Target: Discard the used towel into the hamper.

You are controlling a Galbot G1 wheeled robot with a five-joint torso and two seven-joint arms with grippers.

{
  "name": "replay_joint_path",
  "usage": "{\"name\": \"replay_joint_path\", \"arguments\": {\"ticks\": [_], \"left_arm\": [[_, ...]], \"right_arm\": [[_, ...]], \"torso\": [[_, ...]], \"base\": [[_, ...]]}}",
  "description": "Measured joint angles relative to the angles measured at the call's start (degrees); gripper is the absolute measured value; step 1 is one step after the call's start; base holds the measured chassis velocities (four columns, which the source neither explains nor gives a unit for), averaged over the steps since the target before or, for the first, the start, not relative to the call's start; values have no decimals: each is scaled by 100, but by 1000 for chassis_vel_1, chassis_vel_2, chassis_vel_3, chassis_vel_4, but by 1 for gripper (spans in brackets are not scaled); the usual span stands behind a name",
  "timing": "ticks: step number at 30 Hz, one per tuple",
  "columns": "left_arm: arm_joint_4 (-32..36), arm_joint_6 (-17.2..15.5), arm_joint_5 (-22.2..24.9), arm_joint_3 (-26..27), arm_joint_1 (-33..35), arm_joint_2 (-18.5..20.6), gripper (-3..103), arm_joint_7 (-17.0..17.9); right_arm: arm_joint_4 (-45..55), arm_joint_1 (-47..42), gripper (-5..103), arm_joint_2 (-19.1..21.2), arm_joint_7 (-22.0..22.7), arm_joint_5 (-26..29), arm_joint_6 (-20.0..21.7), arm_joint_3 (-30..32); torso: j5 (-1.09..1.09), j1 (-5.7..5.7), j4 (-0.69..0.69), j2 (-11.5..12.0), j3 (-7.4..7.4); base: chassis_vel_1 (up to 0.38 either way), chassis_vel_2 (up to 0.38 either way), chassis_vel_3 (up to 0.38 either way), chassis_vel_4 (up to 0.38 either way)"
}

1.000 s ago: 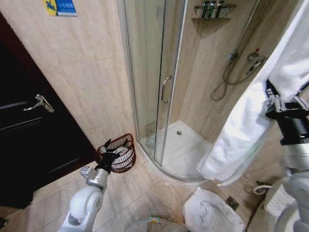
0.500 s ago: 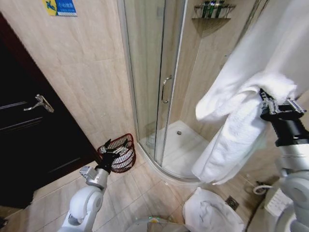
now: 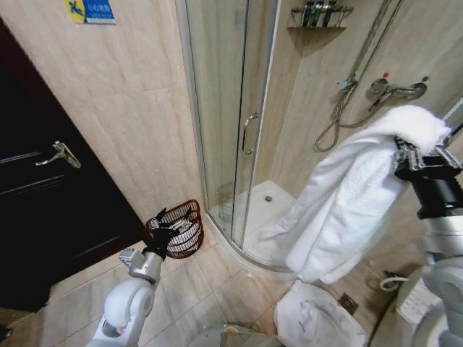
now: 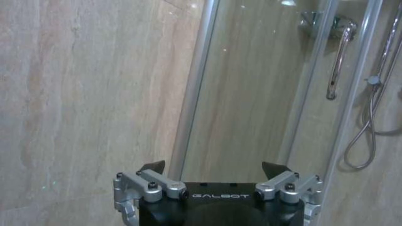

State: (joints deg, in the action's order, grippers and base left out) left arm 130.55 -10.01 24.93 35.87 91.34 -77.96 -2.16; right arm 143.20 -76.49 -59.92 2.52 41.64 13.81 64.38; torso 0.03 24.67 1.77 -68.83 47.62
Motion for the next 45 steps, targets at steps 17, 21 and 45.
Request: {"name": "replay_joint_path", "arguments": {"ticks": [17,21,45], "left_arm": [[0,0,0,0,0,0,100,0],[0,0,0,0,0,0,100,0],[0,0,0,0,0,0,100,0]], "right_arm": [[6,-44,14,15,292,221,82,106],[6,-39,14,23,530,292,127,173],[5,4,14,170,489,405,-14,333]], "torso": [[-3,0,0,0,0],[-3,0,0,0,0],[-2,0,0,0,0]], "base": [[0,0,0,0],[0,0,0,0],[0,0,0,0]]}}
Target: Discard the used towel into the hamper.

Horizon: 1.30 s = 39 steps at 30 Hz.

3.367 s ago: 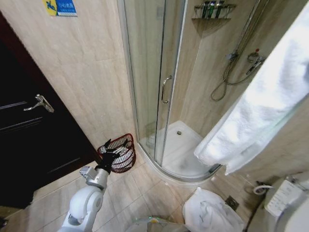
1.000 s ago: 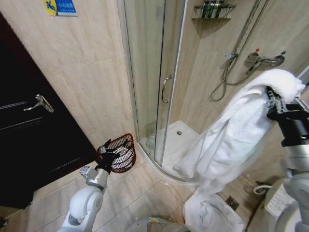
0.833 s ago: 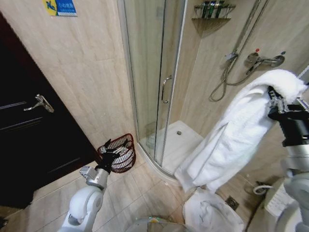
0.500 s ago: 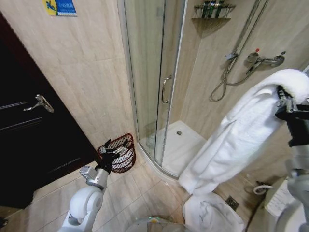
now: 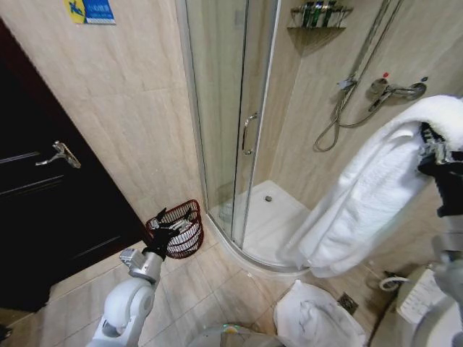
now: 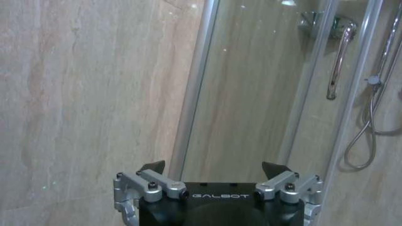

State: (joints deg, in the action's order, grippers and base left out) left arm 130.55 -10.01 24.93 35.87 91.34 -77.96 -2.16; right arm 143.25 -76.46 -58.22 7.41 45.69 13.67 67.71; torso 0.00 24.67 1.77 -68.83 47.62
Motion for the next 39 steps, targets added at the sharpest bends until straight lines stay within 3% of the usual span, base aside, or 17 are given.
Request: {"name": "replay_joint_path", "arguments": {"ticks": [25,39], "left_arm": [[0,0,0,0,-1,0,100,0],[0,0,0,0,1,0,100,0]], "right_arm": [[0,38,14,-13,36,7,-13,-25],[0,45,14,18,34,31,-24,-5]], "torso": [[0,1,0,0,0],[2,-2,0,0,-1]], "base": [[0,0,0,0],[96,-95,-103,99]]}}
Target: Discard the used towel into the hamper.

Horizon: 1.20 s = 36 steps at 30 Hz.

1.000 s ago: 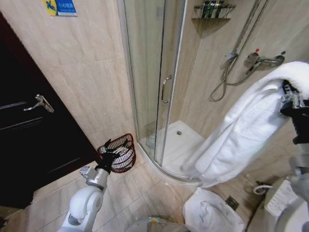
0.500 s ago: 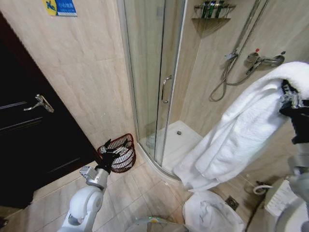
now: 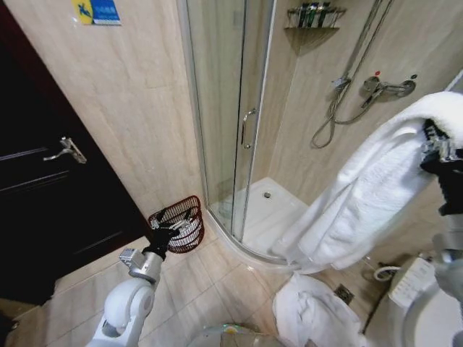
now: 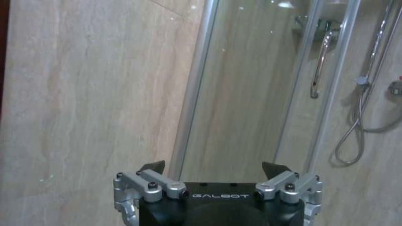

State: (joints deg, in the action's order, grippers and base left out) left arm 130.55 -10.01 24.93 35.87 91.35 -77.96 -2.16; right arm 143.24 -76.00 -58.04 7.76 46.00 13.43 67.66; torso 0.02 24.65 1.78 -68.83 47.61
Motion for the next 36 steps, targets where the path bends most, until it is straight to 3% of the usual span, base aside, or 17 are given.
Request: {"name": "replay_joint_path", "arguments": {"ticks": [36], "left_arm": [[0,0,0,0,-3,0,100,0]], "right_arm": [[-1,-27,14,3,-42,-65,-146,39]], "torso": [[-3,5,-1,1,2]], "base": [[33,-30,-39,29]]}}
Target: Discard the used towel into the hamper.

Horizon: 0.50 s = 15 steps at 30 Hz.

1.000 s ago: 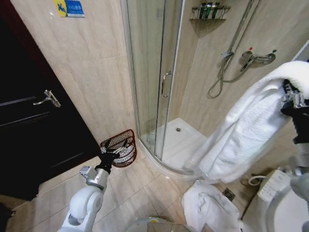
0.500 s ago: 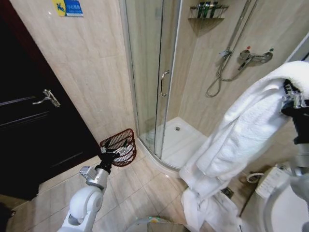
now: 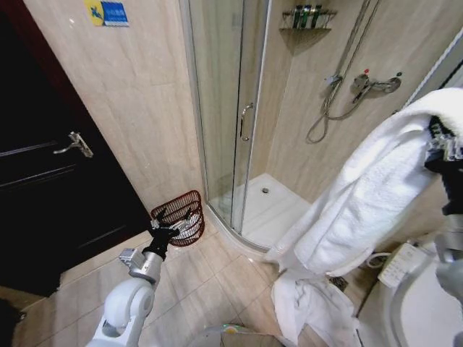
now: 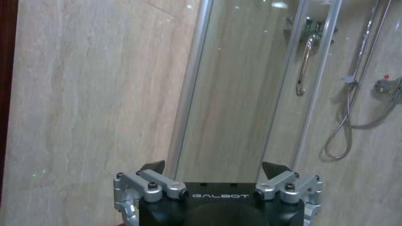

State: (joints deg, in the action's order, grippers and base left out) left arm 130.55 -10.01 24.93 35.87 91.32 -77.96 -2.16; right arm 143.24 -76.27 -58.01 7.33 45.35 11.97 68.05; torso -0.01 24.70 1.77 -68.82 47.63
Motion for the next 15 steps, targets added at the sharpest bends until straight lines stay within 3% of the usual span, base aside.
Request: {"name": "replay_joint_path", "arguments": {"ticks": [15], "left_arm": [[0,0,0,0,3,0,100,0]], "right_arm": [[0,-2,14,44,-26,94,0,23]], "torso": [[1,-4,0,0,-1]], "base": [[32,27,23,27]]}}
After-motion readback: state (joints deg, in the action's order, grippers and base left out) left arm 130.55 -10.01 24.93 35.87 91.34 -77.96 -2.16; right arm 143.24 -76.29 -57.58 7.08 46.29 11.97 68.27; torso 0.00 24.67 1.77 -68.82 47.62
